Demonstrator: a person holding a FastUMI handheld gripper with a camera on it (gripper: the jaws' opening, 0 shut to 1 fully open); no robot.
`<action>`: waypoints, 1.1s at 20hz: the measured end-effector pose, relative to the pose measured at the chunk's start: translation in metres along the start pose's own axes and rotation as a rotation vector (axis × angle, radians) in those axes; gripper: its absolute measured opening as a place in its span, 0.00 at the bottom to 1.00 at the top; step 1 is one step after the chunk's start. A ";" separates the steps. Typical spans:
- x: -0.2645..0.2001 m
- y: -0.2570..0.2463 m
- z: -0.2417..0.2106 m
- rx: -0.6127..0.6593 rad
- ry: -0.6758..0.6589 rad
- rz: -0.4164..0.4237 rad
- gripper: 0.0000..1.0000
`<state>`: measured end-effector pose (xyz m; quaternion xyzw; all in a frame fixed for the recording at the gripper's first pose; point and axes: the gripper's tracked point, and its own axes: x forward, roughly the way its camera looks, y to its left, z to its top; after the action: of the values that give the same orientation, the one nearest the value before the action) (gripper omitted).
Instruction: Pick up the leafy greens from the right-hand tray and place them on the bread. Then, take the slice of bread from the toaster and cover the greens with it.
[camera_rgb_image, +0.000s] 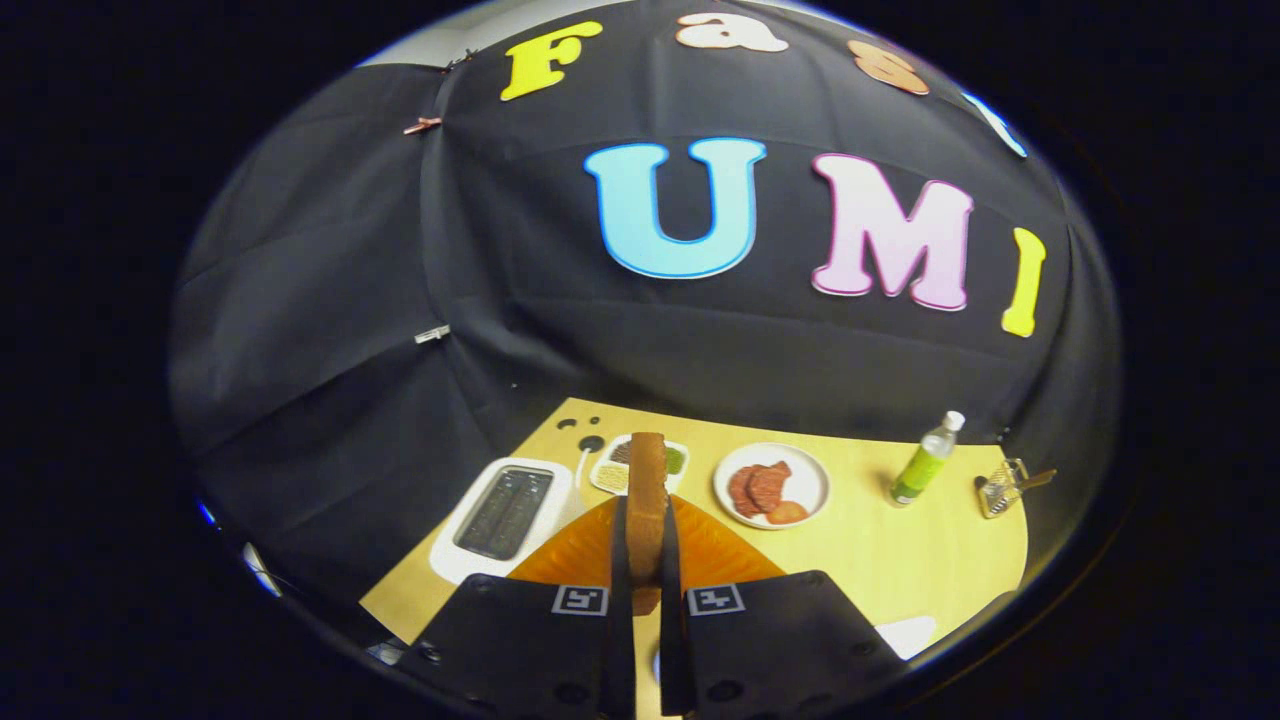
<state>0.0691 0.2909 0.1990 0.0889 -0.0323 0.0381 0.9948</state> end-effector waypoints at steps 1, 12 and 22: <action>-0.007 -0.018 -0.009 0.007 0.006 -0.022 0.14; -0.031 -0.122 -0.127 0.198 0.092 -0.143 0.14; 0.012 -0.074 -0.187 0.422 0.135 -0.047 0.14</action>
<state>0.0980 0.2524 0.0029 0.2931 0.0451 0.0266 0.9547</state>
